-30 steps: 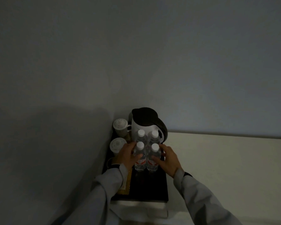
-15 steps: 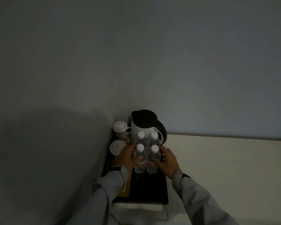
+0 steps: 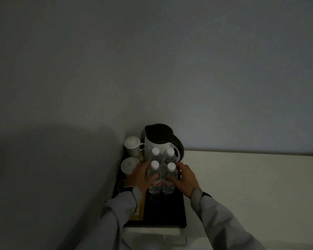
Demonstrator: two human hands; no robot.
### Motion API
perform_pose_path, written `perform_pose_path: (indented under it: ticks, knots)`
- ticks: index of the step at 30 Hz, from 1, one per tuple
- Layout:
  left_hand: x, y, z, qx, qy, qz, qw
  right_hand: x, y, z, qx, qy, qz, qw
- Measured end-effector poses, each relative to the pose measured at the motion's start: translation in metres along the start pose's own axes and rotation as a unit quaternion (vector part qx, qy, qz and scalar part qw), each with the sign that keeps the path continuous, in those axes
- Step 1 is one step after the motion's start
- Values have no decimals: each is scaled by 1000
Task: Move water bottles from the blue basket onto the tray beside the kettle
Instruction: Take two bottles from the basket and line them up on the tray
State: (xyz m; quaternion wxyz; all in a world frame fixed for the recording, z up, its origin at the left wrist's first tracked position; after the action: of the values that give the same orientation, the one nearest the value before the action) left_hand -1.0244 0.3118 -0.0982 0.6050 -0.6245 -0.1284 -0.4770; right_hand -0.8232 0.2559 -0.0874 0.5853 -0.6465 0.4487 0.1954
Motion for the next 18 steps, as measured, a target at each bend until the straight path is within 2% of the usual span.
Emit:
perform_pose_path:
  ticks: [5,10,14,18]
  knots:
    - [28,-16,7,13,25,-15,999,-14,-22,-12,24,-15,2,1000]
    - [75,-33,15,63,108,-5,992,-32,-73,-37,98,-53,-8,994]
    - [133,-42,30,40,189,59,979,-48,-132,-69,168,-95,-55,980]
    - [210,-51,40,51,291,161,942,-60,-197,-108,220,-130,-85,963]
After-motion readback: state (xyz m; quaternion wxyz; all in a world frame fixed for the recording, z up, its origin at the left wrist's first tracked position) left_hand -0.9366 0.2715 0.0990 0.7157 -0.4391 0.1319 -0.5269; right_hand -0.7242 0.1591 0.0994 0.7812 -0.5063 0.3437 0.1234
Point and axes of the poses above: each hand's wrist, its own z-axis towards the middle knuckle, its own y-axis out of the palm, x = y × z, the point moved 3 cm from there along z, towards the middle knuckle, and after that the axes turned 15 degrees about y, right-handed, at the moved point
